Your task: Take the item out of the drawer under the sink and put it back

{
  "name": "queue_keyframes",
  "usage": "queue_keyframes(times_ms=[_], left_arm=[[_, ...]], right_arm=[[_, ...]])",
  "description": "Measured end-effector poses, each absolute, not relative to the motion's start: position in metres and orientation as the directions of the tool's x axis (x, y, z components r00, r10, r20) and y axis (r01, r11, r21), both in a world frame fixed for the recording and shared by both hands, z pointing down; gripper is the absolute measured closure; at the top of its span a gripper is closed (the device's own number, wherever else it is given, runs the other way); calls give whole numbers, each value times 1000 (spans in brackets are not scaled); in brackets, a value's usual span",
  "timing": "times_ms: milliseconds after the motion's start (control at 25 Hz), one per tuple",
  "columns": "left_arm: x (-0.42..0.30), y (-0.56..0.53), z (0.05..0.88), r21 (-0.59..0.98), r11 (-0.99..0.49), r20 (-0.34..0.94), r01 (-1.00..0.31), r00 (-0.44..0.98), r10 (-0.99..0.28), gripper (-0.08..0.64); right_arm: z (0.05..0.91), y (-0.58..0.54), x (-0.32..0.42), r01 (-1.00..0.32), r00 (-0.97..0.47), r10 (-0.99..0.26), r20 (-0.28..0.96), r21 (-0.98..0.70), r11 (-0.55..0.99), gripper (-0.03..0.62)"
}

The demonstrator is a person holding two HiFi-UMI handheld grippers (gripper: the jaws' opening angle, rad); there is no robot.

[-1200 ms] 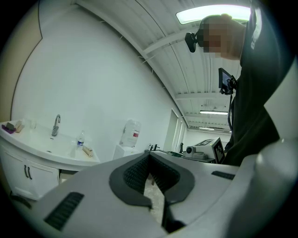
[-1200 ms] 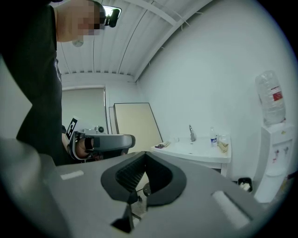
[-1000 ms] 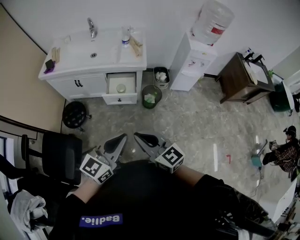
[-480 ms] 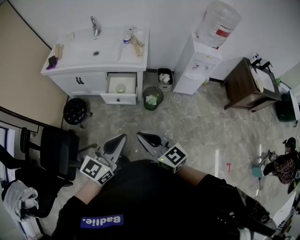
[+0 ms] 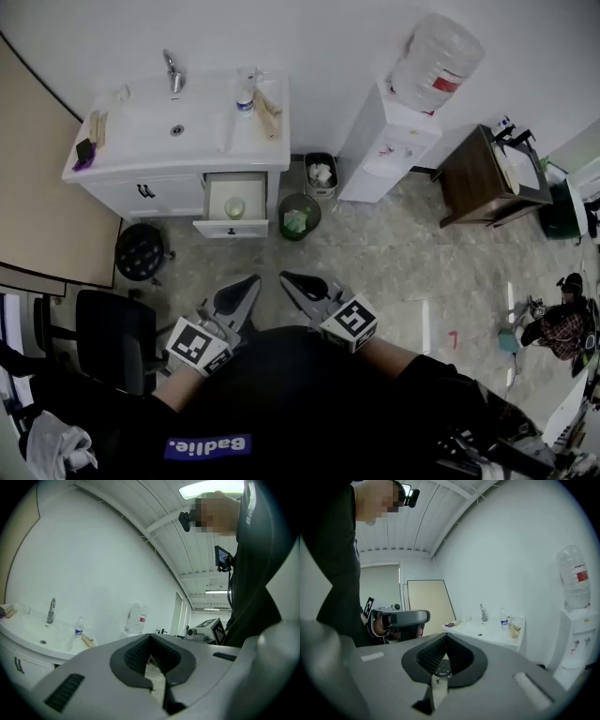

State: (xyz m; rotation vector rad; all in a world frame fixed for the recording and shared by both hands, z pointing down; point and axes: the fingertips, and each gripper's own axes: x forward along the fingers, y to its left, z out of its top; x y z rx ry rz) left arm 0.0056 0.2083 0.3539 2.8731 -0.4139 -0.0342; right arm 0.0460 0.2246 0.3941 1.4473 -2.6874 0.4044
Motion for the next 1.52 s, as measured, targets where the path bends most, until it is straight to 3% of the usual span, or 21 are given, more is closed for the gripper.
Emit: queue_keyframes(times_ms=[320, 640, 1520], left_arm=[[-10, 71, 353, 277, -945, 7, -171, 984, -176, 569], [-20, -10, 358, 308, -937, 13, -164, 986, -168, 569], [7, -66, 371, 315, -886, 57, -342, 938, -342, 569]], right_arm=[[403, 89, 44, -896, -417, -883, 215, -259, 361, 591], [414, 13, 8, -879, -465, -847, 257, -245, 408, 591], [467, -66, 54, -808, -584, -738, 338, -328, 489, 589]])
